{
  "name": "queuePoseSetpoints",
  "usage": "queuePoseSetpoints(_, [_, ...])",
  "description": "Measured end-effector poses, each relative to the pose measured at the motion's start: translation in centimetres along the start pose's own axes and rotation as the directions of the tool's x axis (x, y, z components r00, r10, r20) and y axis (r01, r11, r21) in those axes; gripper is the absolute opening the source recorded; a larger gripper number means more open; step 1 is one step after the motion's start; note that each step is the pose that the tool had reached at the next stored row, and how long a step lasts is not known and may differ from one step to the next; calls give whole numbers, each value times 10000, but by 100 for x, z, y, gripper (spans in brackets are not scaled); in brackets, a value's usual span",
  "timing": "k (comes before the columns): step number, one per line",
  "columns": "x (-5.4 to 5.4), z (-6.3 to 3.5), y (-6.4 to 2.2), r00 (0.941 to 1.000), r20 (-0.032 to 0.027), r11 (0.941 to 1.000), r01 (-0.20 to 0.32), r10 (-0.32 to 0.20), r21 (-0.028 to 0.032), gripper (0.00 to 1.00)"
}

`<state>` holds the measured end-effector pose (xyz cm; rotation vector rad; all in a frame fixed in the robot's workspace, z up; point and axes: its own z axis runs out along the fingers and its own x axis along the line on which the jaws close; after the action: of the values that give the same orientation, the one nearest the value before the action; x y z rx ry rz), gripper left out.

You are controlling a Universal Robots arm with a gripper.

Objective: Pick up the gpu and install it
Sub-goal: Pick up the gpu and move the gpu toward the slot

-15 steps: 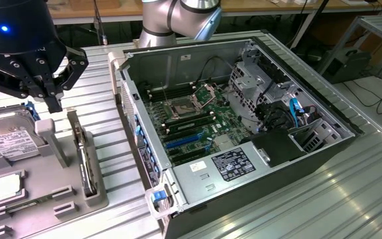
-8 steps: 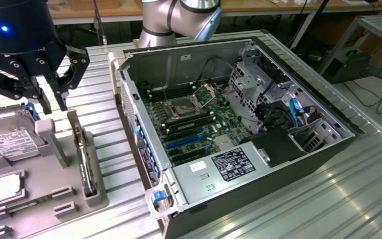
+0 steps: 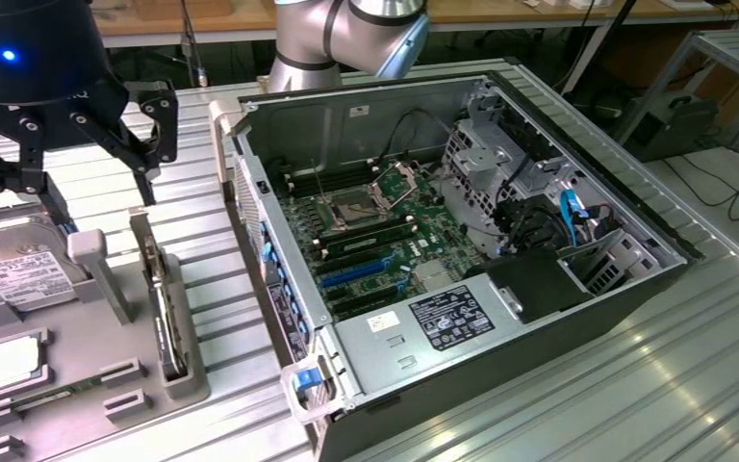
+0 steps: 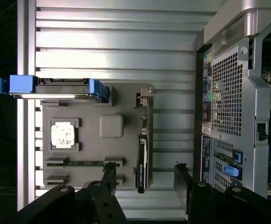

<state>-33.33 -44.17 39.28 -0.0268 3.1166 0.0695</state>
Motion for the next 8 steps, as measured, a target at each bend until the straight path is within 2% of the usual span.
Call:
queuePoseSetpoints(1, [0, 0, 0, 10000, 1, 10000, 0, 0, 0, 66])
queuePoseSetpoints(8, [1, 9, -34, 9998, 9, 9998, -191, 191, 5, 66])
